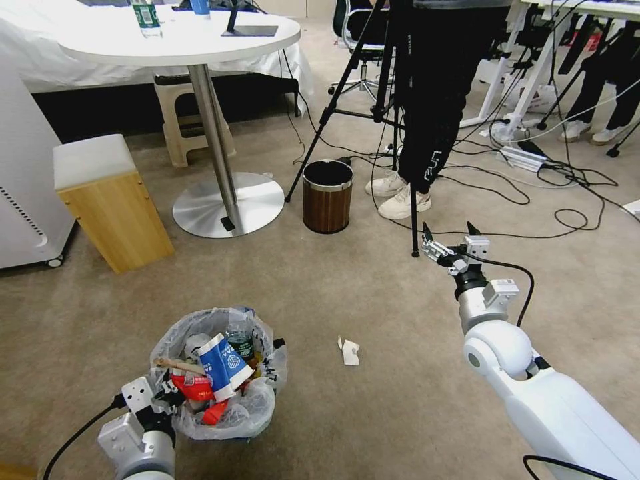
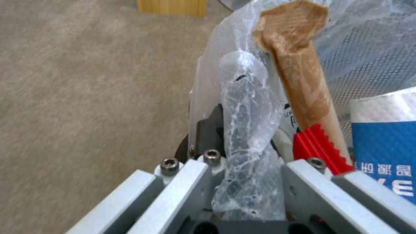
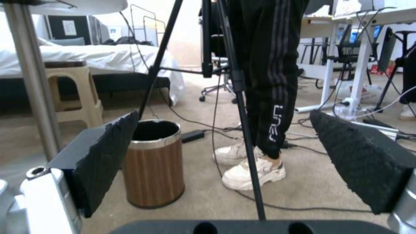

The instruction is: Pick up the trash bin and place the garbage on the floor into it.

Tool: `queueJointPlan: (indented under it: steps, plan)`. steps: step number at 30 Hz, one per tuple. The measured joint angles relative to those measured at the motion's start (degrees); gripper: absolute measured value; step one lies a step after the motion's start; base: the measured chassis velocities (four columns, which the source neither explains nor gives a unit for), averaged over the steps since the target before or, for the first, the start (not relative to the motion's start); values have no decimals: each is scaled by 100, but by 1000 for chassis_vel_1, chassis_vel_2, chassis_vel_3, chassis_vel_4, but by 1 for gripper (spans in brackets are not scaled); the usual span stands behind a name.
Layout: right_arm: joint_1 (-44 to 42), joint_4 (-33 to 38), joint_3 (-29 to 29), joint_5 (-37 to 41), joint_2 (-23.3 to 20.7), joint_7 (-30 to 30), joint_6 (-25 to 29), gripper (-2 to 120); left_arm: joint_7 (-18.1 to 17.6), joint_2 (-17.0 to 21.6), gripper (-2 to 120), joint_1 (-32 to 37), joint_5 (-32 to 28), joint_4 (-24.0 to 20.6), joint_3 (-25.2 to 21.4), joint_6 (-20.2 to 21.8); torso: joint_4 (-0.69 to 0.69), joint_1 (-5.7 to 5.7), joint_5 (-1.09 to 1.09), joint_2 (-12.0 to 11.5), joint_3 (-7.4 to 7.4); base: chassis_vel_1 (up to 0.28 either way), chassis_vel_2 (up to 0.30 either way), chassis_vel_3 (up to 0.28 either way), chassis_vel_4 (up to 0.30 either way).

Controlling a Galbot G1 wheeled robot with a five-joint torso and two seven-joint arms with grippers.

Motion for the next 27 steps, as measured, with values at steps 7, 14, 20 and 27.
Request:
queueJointPlan:
  steps: [7,14,20,27]
  plan:
    - [44,45,-89,483,-29,8,-106,100,14,-45,1,15,69,18,35,-37,0,1,0,0,1,-126,108,130,-135]
    - [266,23,-372,1925,-95,-147,-1169,100,46,-104,1,27,120,77,51,-95,0,0,1,1,-1,-7,2,2,-7]
    - [505,-112,-469,2742,-73,-167,-2172,100,51,-130,1,-8,127,115,54,-119,1,0,1,1,-1,0,0,0,0]
    - [888,-628,-591,3643,77,245,-3341,100,52,-126,1,-53,116,165,38,-126,1,0,1,1,0,0,0,0,0]
